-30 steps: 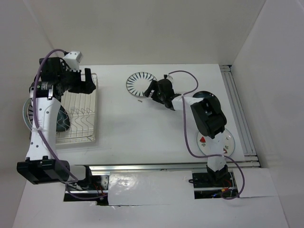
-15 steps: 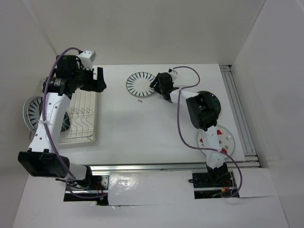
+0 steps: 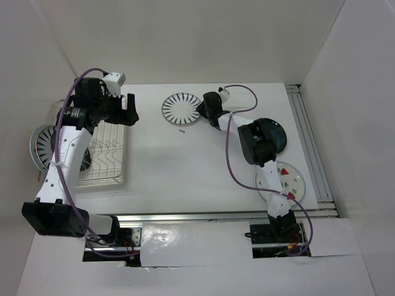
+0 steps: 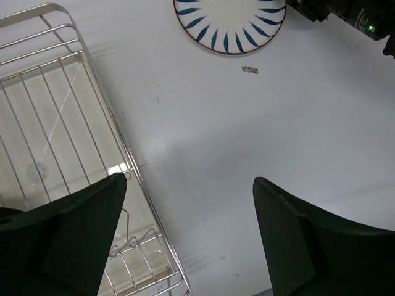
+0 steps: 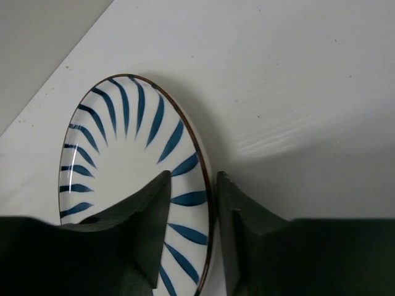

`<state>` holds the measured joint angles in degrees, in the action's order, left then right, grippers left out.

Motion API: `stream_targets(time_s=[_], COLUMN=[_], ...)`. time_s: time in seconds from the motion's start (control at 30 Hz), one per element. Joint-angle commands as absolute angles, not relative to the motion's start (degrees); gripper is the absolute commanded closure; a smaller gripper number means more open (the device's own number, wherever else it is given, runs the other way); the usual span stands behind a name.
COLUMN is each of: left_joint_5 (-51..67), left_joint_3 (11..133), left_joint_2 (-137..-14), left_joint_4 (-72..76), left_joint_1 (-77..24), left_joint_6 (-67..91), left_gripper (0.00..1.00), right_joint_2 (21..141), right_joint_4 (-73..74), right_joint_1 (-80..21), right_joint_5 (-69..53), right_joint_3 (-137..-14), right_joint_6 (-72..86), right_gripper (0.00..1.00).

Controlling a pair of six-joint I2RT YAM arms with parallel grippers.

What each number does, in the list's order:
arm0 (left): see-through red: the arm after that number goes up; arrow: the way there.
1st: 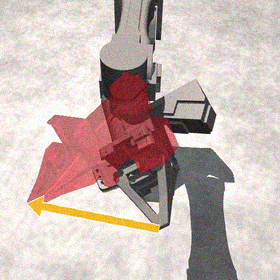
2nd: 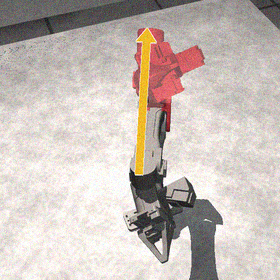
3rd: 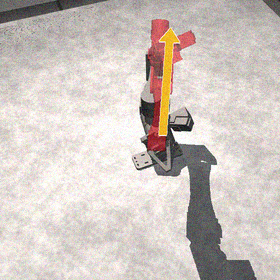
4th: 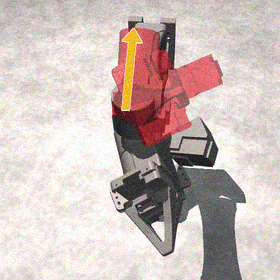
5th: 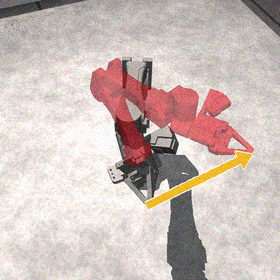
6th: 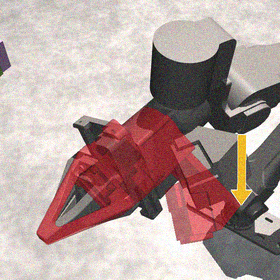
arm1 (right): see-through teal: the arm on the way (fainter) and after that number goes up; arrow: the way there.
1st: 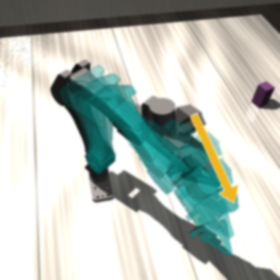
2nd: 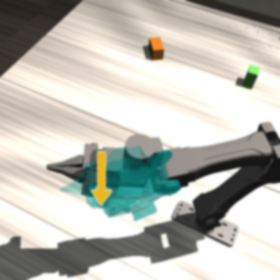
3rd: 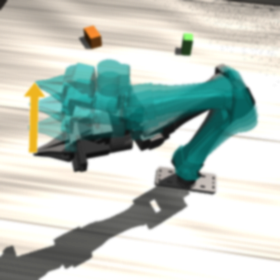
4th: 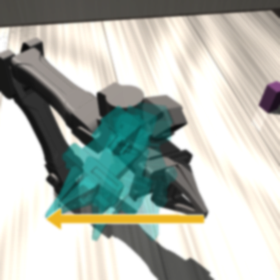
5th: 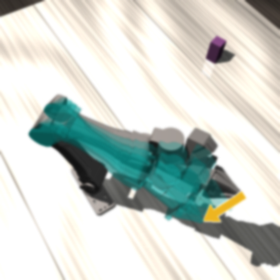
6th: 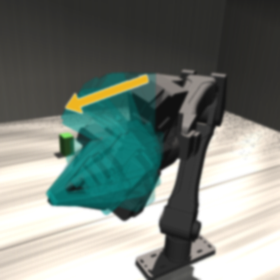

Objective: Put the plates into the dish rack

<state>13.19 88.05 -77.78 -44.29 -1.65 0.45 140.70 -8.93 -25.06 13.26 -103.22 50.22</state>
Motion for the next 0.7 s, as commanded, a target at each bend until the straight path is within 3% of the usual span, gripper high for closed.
stream_targets(time_s=[0.0,0.27,0.43,0.67], left_joint_5=[13.18,17.31,21.88,23.73], left_joint_3=[86.49,85.43,88.41,91.40], left_joint_2=[-73.22,-75.05,-81.20,-88.24], left_joint_4=[-42.80,-44.55,-46.85,-46.85], left_joint_1=[-1.41,-1.41,-1.93,-2.46], left_joint_6=[1.41,0.79,0.79,1.85], left_gripper=[0.04,0.02,0.04,0.04], right_joint_2=[144.67,143.36,137.47,126.31], right_joint_4=[-1.23,-2.63,-8.33,-27.93], right_joint_1=[-25.40,-24.79,-24.79,-23.03], right_joint_5=[12.93,8.54,-2.51,-14.85], right_joint_3=[-102.75,-98.45,-89.76,-73.14], right_joint_6=[51.15,51.15,49.92,55.11], right_gripper=[0.61,1.00,1.00,1.00])
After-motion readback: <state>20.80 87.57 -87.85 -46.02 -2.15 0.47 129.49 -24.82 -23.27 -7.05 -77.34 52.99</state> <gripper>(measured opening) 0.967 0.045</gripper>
